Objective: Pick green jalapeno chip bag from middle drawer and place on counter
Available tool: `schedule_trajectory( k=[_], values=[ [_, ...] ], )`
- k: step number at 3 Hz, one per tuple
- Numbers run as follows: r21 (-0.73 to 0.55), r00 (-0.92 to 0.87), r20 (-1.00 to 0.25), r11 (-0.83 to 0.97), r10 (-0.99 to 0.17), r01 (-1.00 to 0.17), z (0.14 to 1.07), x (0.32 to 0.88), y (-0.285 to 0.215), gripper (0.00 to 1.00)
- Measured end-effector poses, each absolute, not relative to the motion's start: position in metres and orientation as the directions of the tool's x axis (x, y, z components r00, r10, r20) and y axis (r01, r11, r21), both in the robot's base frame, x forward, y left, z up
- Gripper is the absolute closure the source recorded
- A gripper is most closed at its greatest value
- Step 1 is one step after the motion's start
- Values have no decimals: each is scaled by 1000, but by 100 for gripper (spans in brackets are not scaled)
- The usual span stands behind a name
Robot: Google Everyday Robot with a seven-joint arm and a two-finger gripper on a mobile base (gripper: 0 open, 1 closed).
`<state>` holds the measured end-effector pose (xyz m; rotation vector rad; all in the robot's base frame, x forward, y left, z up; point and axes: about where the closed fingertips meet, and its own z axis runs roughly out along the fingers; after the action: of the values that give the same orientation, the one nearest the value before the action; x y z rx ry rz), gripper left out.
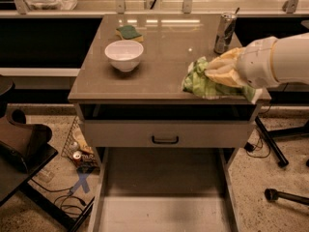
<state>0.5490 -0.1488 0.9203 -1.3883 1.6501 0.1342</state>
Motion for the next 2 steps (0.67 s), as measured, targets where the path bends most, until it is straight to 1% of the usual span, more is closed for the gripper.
schedule_trajectory(
  k=[1, 2],
  values=[
    [-526, 173, -701, 339, -692, -780, 922, 584, -129, 100],
    [-565, 230, -707, 338, -669, -753, 915, 613, -110, 100]
  ],
)
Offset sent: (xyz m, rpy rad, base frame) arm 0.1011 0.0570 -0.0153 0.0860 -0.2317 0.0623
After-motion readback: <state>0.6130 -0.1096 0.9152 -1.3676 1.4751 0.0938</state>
